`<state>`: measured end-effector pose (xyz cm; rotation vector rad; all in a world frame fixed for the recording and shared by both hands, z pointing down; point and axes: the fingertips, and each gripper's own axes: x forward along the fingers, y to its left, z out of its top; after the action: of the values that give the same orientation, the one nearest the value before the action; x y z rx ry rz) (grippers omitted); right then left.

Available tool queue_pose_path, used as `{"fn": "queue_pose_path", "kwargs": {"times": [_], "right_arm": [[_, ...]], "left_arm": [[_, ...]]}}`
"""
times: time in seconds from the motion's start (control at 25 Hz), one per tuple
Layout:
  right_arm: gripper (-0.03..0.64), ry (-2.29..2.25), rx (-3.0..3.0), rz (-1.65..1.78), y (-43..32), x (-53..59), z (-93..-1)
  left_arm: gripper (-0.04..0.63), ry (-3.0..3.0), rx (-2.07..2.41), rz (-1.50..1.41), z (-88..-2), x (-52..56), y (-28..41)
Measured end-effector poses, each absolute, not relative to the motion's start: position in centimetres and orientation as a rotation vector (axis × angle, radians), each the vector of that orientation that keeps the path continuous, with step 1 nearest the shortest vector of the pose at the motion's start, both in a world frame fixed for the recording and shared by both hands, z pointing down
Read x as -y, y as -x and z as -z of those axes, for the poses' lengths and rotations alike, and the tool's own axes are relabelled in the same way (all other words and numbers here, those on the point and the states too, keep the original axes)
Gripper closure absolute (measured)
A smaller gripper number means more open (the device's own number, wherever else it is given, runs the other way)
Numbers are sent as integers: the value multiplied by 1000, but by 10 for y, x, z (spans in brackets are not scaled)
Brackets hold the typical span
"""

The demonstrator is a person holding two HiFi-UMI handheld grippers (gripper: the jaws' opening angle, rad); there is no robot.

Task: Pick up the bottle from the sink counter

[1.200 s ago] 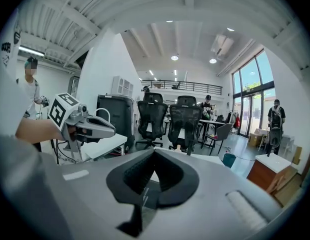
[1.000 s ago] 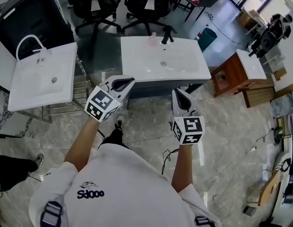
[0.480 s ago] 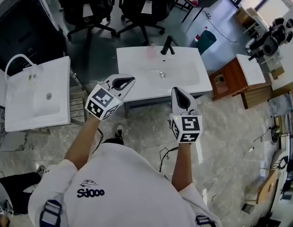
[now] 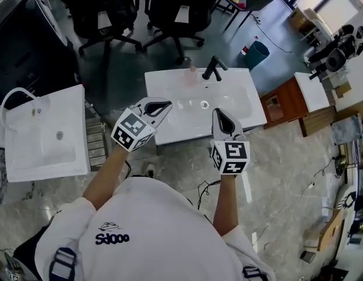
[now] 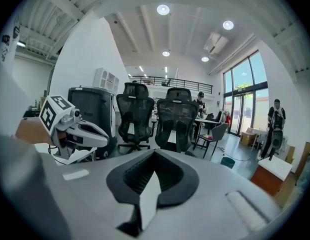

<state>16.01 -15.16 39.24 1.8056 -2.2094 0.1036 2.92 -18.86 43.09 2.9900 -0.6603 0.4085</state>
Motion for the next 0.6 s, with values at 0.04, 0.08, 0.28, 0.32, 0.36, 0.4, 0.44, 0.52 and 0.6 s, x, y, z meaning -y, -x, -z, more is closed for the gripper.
{"fn": "queue_pose_path", "kwargs": {"times": [0.04, 0.08, 0.28, 0.32, 0.36, 0.4, 0.44, 0.52, 0.6], "right_arm": [[607, -1801, 2207, -103, -158, 157, -394], [607, -1799, 2205, -101, -156, 162, -396], [607, -1712, 2231, -155, -138, 182, -409], [607, -1658, 2248, -185, -133, 184, -416], [607, -1610, 2260, -209, -129, 185, -422], [609, -1579, 2265, -221, -126, 187, -426], [609, -1564, 2260, -224, -126, 190, -430], [609, -1559, 2238, -221, -127, 197, -434], [609, -1557, 2233, -227, -130, 206, -437]], "left_arm": [[595, -2989, 656, -408, -432, 193, -29], [595, -2987, 654, -408, -434, 198, -28], [595, -2959, 670, -399, -443, 223, -18], [595, -2954, 673, -398, -445, 225, -17], [595, -2949, 677, -397, -446, 228, -16], [595, -2945, 679, -398, -447, 229, -16], [595, -2940, 681, -402, -449, 231, -16], [595, -2933, 684, -417, -453, 234, -16], [595, -2925, 694, -431, -457, 239, -15]]}}
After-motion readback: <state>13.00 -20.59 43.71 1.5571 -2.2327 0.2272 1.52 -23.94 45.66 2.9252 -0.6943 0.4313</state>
